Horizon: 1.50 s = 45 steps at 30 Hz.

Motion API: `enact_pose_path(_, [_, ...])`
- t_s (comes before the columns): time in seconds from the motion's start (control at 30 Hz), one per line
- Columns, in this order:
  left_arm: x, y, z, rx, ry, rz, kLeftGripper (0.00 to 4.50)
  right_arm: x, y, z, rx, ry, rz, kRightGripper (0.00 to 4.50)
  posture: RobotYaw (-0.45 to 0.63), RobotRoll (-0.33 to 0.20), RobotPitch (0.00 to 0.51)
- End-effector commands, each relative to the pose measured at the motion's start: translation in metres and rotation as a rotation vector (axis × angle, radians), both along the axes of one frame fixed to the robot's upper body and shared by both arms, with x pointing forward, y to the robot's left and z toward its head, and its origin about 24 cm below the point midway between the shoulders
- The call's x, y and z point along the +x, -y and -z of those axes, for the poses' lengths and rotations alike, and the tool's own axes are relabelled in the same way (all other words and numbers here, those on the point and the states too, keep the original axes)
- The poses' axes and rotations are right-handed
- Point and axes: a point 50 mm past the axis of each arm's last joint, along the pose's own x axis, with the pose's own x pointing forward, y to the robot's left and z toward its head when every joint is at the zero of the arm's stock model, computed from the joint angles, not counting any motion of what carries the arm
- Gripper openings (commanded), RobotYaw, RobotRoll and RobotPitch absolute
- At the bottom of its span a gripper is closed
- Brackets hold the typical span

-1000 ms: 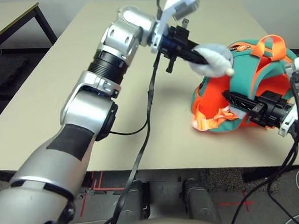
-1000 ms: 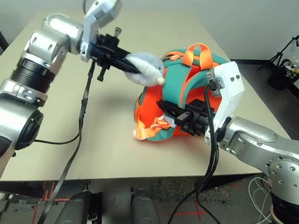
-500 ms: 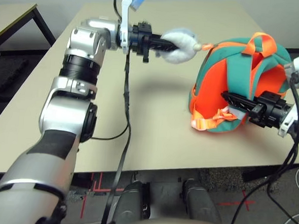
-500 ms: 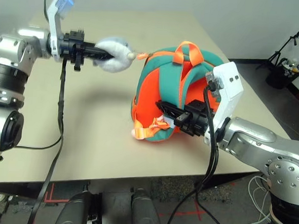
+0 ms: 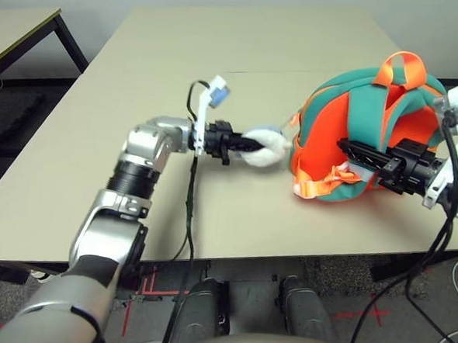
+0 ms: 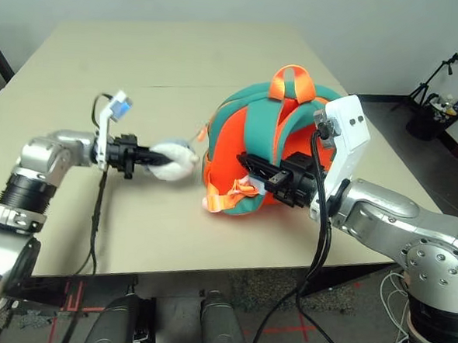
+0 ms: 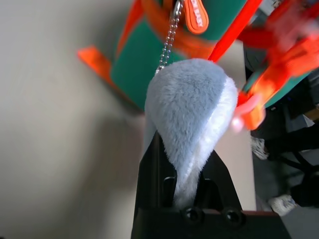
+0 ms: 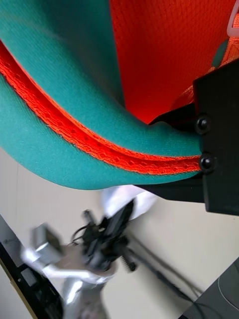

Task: Put the pencil case into the backpack and zip it.

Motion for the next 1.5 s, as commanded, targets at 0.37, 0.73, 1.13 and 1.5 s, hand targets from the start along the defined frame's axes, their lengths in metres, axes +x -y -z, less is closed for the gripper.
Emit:
enact_pose_path(0.37, [0.005,0.006,-0.012,-0.039,0.047,-0.030,1.23,-0.005,0.000,0.004,-0.007,-0.029,-0.029,0.94,-0.15,0.000,0.068])
enact_pose_path(0.73, [-0.082,-0.063,-0.116,-0.105,-0.082,0.019,4.50,-0.057,0.076,-0.032,0.023,-0.399,0.090,4.49,-0.12,0.000,0.045])
enact_pose_path(1.13, [-0.055,-0.181,-0.083,0.052,0.064,-0.912,4.50,-0.058,0.171,-0.036,-0.069,-0.325,0.625,4.49,-0.09,0.000,0.034])
enact_pose_path(1.5, [-0.028,-0.222,-0.040,0.030,0.339,-1.454,4.50,0.027,0.203,0.021,-0.123,-0.033,0.774,4.49,0.01,0.000,0.019])
